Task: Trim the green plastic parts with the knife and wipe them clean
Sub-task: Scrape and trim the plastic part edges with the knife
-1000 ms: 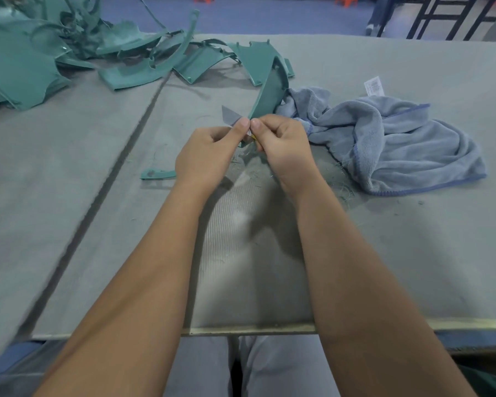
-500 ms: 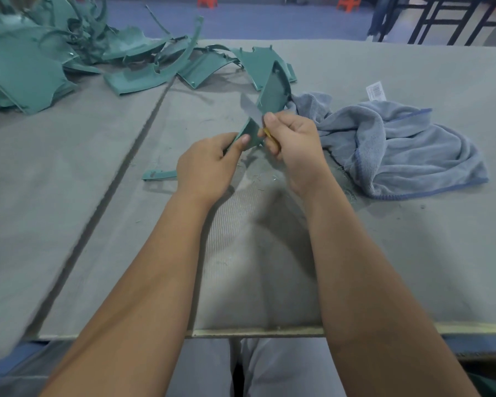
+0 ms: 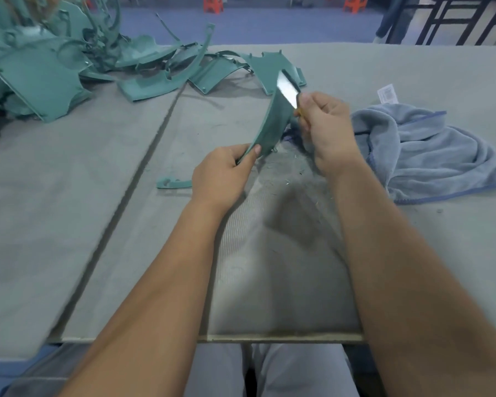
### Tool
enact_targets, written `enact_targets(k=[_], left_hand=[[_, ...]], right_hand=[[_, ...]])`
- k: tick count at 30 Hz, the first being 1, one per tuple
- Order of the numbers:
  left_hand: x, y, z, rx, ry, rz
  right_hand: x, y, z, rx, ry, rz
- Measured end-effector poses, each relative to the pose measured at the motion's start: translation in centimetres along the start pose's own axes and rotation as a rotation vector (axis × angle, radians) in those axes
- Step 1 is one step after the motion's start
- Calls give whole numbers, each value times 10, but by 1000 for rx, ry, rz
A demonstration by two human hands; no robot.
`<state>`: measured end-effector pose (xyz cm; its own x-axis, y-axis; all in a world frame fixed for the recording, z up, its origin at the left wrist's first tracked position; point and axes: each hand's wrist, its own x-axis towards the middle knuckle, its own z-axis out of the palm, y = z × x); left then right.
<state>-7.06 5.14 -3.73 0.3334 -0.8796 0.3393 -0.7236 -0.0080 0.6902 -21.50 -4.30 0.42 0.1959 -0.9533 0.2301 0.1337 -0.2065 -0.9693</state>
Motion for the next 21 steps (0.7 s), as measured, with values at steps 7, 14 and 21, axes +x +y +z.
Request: enact_targets(k=[7, 14, 21], left_hand=[[4, -2, 2, 34, 35, -20], [3, 1, 2, 77, 70, -13], [3, 3, 1, 64, 65, -10]], right_hand=[[1, -6, -12, -45, -34, 7], [-3, -5, -15, 111, 12, 126], [4, -25, 2, -128, 148, -140]])
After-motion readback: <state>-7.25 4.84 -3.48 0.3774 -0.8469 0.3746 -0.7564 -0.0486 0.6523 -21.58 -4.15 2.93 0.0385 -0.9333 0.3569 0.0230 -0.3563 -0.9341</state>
